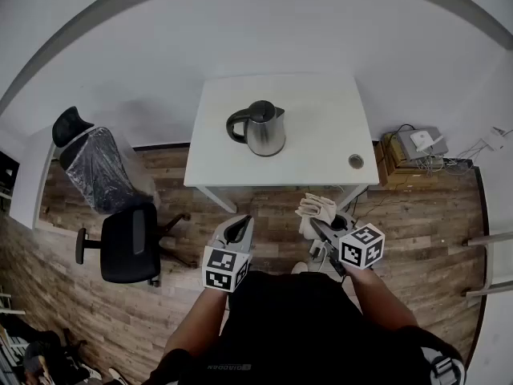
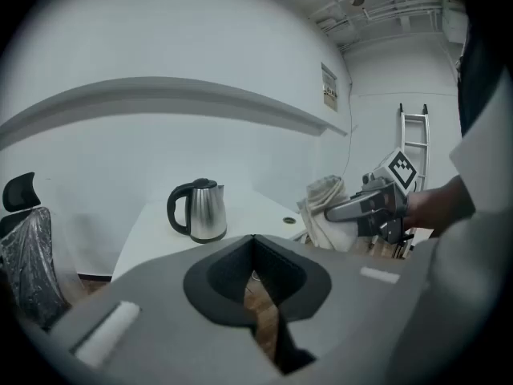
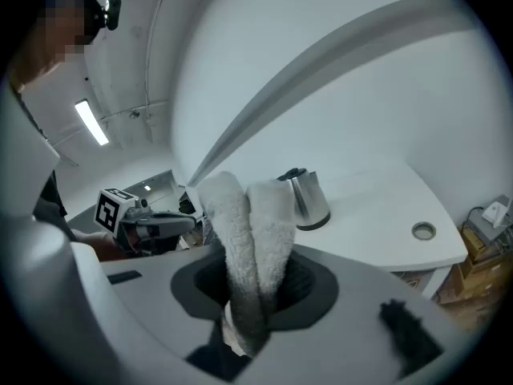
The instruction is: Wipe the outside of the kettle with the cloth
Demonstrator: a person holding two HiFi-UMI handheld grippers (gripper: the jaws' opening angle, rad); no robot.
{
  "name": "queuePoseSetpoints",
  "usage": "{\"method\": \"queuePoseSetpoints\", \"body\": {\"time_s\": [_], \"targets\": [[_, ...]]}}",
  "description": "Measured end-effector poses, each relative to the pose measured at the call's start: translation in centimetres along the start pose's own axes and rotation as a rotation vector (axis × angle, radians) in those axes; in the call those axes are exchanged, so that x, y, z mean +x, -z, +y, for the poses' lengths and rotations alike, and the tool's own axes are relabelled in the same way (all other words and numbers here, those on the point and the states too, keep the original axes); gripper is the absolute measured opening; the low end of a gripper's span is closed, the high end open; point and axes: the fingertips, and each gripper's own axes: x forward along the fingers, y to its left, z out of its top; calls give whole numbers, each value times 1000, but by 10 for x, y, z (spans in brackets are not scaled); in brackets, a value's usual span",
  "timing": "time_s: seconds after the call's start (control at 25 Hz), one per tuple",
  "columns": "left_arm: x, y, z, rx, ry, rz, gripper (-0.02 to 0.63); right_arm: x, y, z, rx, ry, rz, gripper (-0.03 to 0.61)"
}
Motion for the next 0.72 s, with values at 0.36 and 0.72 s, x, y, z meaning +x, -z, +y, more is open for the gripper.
{"method": "queuePoseSetpoints", "body": {"time_s": [0.36,0.72], "targets": [[8,-1,2,28,-23,-1,8,10,-5,-30,4,11,-2,94],[83,-28,87,13,105,-11,8,82,-47,-56,-101,124,62,94]]}}
